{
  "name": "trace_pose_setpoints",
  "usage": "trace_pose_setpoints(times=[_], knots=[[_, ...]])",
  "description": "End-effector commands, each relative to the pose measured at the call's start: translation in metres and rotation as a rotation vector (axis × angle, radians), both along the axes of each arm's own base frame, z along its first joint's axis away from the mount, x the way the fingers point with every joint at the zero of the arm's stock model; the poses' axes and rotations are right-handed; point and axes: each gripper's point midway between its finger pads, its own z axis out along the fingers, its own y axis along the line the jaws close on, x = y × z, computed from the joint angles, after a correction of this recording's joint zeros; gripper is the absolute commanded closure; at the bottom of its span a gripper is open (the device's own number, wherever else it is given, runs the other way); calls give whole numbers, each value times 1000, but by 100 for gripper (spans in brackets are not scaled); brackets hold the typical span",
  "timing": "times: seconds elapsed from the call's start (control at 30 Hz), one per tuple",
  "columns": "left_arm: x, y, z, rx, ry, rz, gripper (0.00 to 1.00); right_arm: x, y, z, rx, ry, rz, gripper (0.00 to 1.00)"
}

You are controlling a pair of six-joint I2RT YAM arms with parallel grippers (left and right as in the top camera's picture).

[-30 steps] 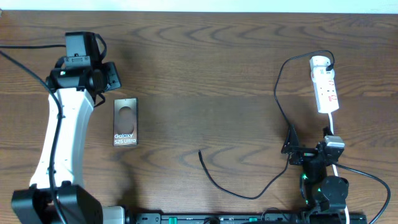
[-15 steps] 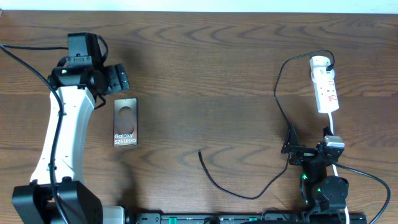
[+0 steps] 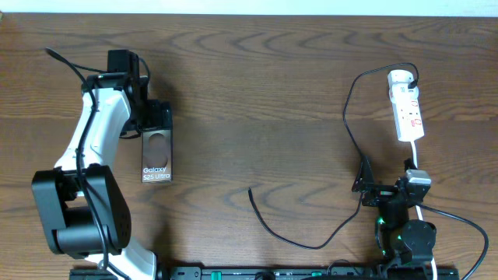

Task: Plug charger to phone and switch on socket
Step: 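Move the left gripper forward over the silver phone and descend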

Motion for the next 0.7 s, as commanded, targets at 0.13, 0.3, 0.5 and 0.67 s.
trace_pose_setpoints(times=[0.13,0.3,0.5,0.67], knots=[[-8,-1,-14,-17,66,-13,2,0,1,0,-8,1,2,1],[-10,-1,-22,-19,91,-13,2,0,1,0,-8,1,2,1],[-13,-4,-27,-35,112,-16,2,0,1,0,-8,1,2,1],[-17,-7,-27,-49,128,-17,2,0,1,0,-8,1,2,1]])
